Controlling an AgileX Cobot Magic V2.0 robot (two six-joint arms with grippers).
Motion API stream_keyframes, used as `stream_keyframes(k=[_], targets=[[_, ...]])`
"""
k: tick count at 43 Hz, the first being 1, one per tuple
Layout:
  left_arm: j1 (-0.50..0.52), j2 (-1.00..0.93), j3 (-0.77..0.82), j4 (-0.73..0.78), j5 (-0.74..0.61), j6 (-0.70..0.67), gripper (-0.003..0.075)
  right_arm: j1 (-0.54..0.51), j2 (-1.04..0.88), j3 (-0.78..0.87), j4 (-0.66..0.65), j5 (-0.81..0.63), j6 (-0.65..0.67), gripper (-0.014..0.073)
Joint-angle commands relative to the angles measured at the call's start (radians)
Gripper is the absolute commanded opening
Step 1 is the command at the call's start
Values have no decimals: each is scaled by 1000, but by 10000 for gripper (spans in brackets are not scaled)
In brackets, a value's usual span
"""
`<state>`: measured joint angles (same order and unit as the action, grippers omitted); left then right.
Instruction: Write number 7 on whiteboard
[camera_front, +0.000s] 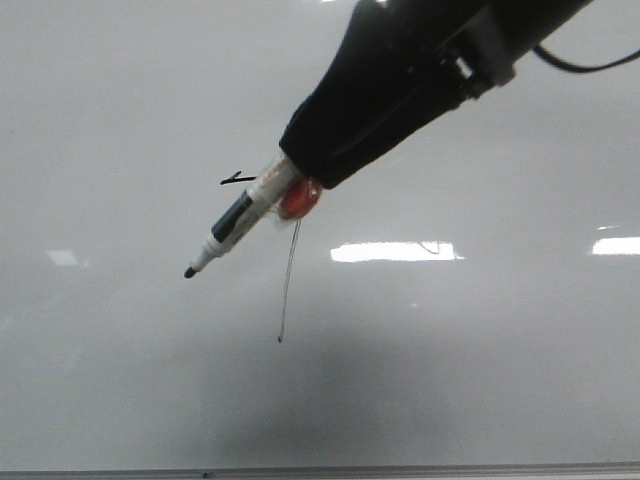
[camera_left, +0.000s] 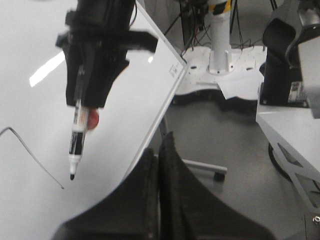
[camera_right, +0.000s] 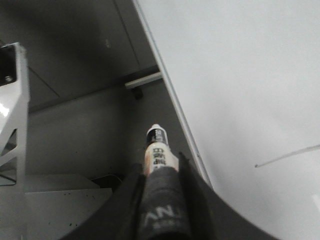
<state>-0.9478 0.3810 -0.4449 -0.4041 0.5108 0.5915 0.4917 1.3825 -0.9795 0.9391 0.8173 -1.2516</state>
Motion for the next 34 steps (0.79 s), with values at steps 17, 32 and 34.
stream_keyframes(k=[17,32,34], targets=[[-4,450,-242,-14,-79,-21,493,135,-172,-29,34,116,-47,-68],[-4,521,-252,-11,-46,-21,339,166,-172,-29,39,103,-47,-68],[-4,521,-252,-11,-38,-21,273,166,-172,-29,44,103,-47,-68]])
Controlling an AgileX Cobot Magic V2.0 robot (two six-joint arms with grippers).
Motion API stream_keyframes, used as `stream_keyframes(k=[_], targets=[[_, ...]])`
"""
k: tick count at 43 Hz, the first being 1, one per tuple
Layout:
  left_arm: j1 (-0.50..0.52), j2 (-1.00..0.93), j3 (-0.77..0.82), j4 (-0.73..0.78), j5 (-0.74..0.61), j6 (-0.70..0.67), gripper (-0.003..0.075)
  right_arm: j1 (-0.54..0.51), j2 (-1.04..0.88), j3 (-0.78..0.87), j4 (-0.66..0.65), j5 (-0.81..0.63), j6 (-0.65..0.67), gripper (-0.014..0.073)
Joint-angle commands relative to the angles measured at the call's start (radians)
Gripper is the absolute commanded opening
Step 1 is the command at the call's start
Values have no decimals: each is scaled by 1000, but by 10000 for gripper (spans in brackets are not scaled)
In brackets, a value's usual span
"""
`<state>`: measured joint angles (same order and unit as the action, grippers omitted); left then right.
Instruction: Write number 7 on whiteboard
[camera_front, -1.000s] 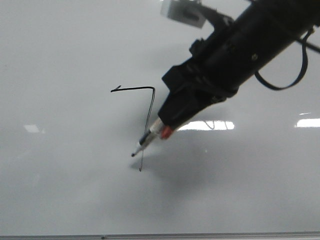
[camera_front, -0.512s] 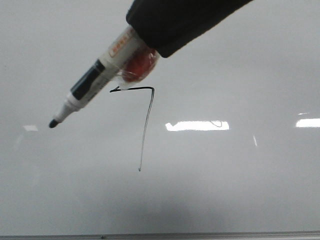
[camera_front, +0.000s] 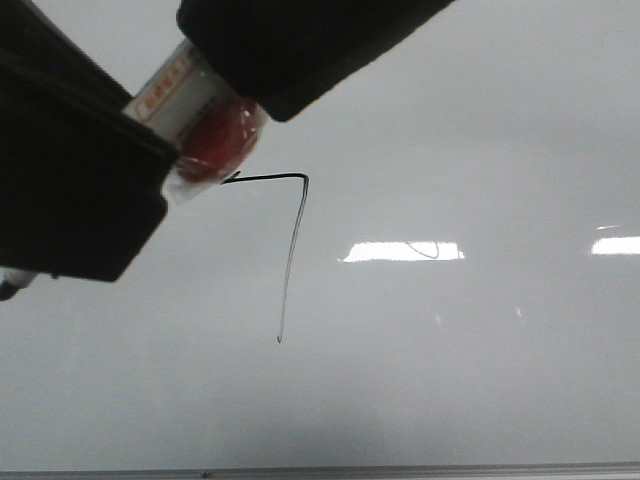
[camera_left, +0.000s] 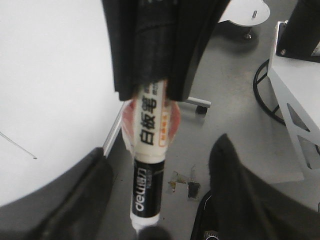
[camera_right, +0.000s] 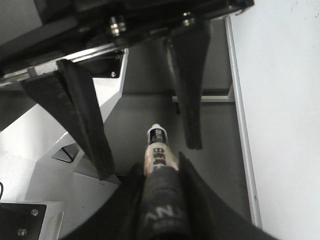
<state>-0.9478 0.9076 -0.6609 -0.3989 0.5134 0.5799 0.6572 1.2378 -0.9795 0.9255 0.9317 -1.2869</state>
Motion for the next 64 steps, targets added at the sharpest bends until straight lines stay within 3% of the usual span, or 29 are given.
stream_keyframes(k=[1,10,15,26,28,30,39,43,49,55,64], targets=[[-4,-6,-36,-16,-38,-10,244,0,-28,-29,62,-13,-12,-68],[-4,-6,-36,-16,-34,-8,-21,0,-28,-29,64,-26,-9,-66],[-4,-6,-36,-15,-34,-8,-20,0,-28,-29,65,-42,28,10],[-4,-6,-36,-15,-32,-8,-20,0,-29,-29,65,-105,88,575],[-4,-6,-36,-15,-28,-8,-20,0,-34,-29,65,-119,92,633],[-4,-6,-36,-15,-24,-8,-20,-2,-45,-29,65,-132,111,661],[35,2,-36,2,-15,-87,-20,-68,-154,-29,26,-111,188,632],[118,15,-36,60,12,-209,-20,-123,-231,-20,-53,-77,274,632],[333,25,-36,139,38,-353,-20,-226,-370,49,-245,-65,445,632],[592,28,-36,145,39,-353,-20,-326,-529,182,-351,-104,582,632],[891,66,-36,167,9,-353,-20,-426,-742,419,-355,-303,724,632]])
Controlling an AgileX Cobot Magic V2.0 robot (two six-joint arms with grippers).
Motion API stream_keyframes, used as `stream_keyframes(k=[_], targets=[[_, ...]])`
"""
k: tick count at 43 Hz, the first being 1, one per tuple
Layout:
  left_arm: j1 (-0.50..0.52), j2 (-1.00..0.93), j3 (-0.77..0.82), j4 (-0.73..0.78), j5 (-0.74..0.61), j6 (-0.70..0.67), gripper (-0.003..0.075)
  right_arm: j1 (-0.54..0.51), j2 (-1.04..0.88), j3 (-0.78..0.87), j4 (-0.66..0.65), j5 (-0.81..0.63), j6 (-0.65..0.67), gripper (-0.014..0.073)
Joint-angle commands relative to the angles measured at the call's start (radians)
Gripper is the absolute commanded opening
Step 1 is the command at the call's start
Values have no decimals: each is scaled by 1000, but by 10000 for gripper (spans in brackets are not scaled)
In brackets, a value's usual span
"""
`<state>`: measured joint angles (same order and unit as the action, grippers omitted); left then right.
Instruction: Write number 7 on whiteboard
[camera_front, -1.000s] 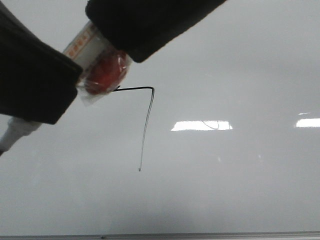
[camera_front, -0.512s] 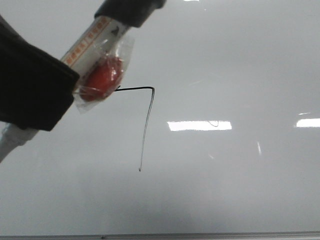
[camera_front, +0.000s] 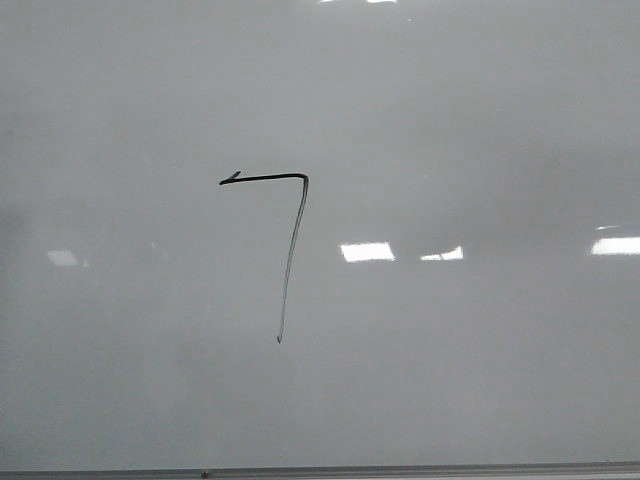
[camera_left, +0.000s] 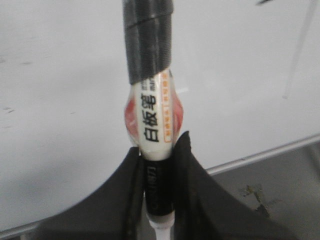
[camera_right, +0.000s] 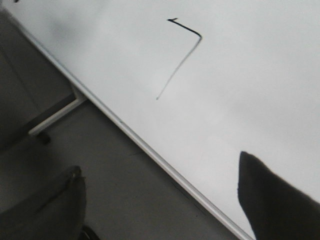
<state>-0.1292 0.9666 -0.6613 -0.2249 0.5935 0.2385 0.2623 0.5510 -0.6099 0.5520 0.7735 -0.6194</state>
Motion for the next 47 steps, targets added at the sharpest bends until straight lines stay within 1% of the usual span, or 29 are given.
stream_keyframes(k=[1,6,10,11,14,16,17,18,21,24,27,29,37,43,45,47], targets=[[99,16,-35,-7,-79,-12,-20,-39,-71,71,18,-169,70,632],[170,69,-35,-7,-130,-10,-20,-62,-140,180,18,-304,93,632],[190,123,-35,13,-177,-8,-20,-64,-173,228,40,-376,93,627],[193,136,-35,13,-191,-8,-20,-64,-180,230,48,-385,93,617],[194,179,-35,13,-217,-8,-20,-64,-192,230,64,-394,93,540],[194,210,-35,9,-228,-8,-20,-64,-195,230,69,-394,93,430],[194,222,-35,9,-234,-8,-20,-64,-195,230,69,-393,93,398],[194,239,-35,9,-240,-8,-20,-64,-195,230,69,-393,93,327],[194,277,-35,9,-267,-8,-20,-64,-195,230,70,-393,93,151],[194,307,-35,9,-301,-8,-20,-64,-195,230,70,-391,93,11],[194,336,-35,9,-334,-8,-20,-64,-195,230,70,-388,93,-74],[194,349,-35,9,-358,-8,-20,-64,-195,230,70,-384,93,-64],[194,401,-35,9,-454,-8,-20,-64,-195,230,70,-374,93,-69],[194,448,-35,13,-495,-8,-17,-64,-195,230,70,-374,93,-69],[194,457,-35,13,-504,-8,0,-64,-195,230,70,-374,93,-69],[194,461,-35,13,-513,-8,41,-64,-195,230,70,-374,93,-69]])
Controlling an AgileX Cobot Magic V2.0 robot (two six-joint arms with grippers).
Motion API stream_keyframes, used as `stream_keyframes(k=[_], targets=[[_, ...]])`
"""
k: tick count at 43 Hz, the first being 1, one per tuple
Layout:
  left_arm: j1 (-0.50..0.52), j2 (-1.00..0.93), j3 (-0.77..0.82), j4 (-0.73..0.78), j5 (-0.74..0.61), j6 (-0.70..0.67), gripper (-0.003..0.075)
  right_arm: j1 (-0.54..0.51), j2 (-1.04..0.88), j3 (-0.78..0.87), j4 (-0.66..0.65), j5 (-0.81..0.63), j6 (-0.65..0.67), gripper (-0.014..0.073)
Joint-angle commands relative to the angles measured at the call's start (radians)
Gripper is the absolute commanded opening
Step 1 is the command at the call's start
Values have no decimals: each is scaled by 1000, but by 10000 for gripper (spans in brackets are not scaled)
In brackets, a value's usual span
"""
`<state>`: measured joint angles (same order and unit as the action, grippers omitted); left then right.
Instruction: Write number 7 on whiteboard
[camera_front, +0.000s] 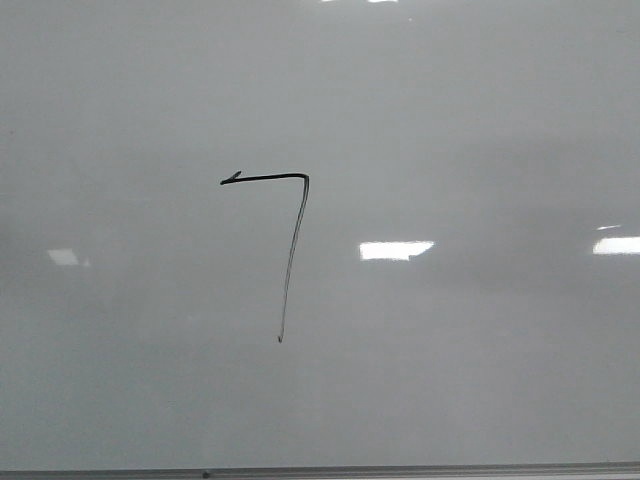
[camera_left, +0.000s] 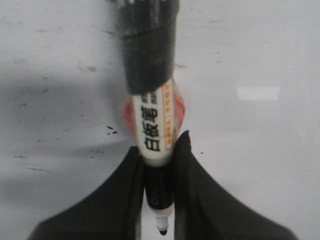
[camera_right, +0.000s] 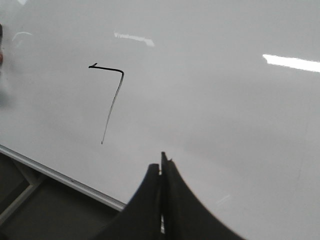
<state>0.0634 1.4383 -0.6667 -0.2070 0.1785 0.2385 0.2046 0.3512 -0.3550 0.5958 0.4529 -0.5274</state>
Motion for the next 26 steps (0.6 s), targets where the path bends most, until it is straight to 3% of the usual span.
stream_keyframes(k=[1,9,20,26], targets=[[2,-11,-30,-5,-99,-8,54,-6,5,-25,26,-53,1,-69],[2,-11,-30,20,-100,-8,236,-6,5,-25,26,-53,1,-69],[2,-11,-30,20,-102,-8,309,-6,5,-25,26,-53,1,-69],[2,-32,-30,20,-95,-8,438,-6,5,-25,26,-53,1,-69]])
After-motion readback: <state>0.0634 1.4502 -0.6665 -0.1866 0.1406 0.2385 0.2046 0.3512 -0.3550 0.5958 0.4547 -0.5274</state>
